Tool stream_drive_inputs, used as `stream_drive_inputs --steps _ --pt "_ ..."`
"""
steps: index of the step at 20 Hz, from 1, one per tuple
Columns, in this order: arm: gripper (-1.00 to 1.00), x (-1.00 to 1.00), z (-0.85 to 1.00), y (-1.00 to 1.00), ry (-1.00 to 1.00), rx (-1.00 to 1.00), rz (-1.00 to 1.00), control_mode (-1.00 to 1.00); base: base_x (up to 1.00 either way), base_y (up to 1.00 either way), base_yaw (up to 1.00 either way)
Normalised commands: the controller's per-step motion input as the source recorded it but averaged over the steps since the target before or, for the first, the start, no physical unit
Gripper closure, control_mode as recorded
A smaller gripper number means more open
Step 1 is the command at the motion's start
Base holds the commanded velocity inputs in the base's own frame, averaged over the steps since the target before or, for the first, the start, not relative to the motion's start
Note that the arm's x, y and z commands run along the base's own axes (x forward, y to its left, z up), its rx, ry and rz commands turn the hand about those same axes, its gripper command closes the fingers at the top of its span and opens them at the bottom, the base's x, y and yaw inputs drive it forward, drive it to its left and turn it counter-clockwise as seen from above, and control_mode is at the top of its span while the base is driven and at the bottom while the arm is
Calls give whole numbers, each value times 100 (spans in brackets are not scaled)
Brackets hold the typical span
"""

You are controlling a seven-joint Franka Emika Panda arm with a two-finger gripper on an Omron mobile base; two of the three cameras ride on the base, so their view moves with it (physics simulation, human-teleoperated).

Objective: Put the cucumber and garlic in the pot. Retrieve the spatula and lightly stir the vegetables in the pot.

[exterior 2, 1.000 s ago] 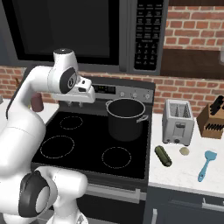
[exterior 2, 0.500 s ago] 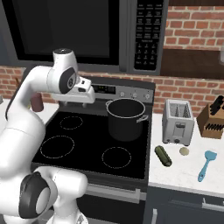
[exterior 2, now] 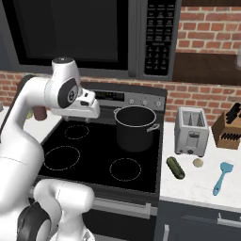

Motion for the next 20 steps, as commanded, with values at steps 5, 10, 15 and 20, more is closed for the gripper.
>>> stream_drive_inputs --steps 5,10,15,20 --pt "-100 -29 -11 -11 0 -4 0 -100 0 0 0" --pt "-100 -35 0 -45 2 -2 -3 -100 0 0 0" --pt "-100 -4 0 -47 16 -1 -5 -100 0 0 0" --pt "-100 3 0 -9 22 0 -6 -100 0 0 0"
